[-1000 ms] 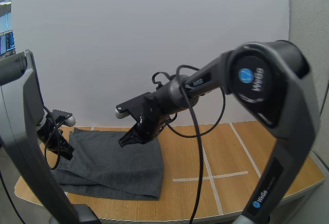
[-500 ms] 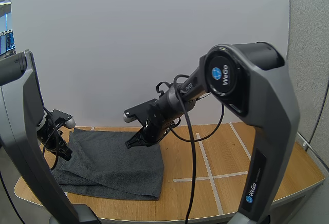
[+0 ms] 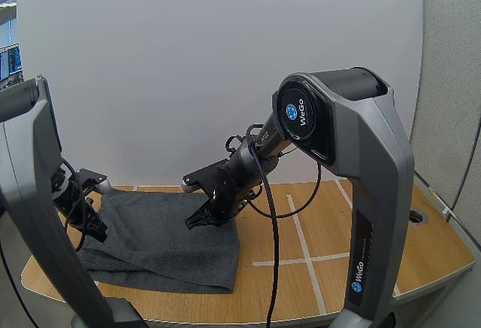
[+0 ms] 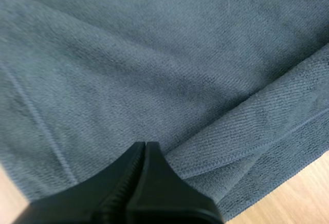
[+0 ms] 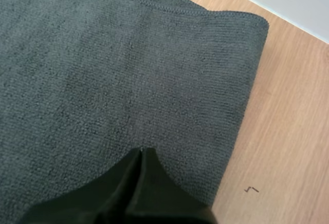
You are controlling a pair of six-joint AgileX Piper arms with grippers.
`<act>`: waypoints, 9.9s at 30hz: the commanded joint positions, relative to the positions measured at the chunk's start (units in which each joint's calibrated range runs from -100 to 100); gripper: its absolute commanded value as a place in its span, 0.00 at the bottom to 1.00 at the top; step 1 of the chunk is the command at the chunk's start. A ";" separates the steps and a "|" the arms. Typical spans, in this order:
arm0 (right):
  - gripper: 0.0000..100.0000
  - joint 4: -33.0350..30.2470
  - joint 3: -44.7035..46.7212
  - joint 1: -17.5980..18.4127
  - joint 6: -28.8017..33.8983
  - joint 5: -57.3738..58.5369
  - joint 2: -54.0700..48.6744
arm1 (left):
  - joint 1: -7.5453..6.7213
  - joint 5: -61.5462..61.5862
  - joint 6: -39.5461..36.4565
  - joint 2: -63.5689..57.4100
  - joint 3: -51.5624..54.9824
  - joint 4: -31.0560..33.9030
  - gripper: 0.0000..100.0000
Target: Fold the towel
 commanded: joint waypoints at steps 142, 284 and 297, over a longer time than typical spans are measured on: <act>0.00 2.75 6.15 -4.53 -4.93 62.34 -59.81 | -3.66 -1.34 4.11 25.33 -38.89 -7.05 0.85; 0.00 2.77 6.15 -5.32 -5.63 66.14 -59.68 | -0.98 11.50 -2.06 33.43 -55.04 -3.64 1.00; 0.00 2.77 6.15 -5.32 -5.63 66.14 -59.68 | -1.04 11.50 -2.33 33.24 -50.86 -8.23 1.00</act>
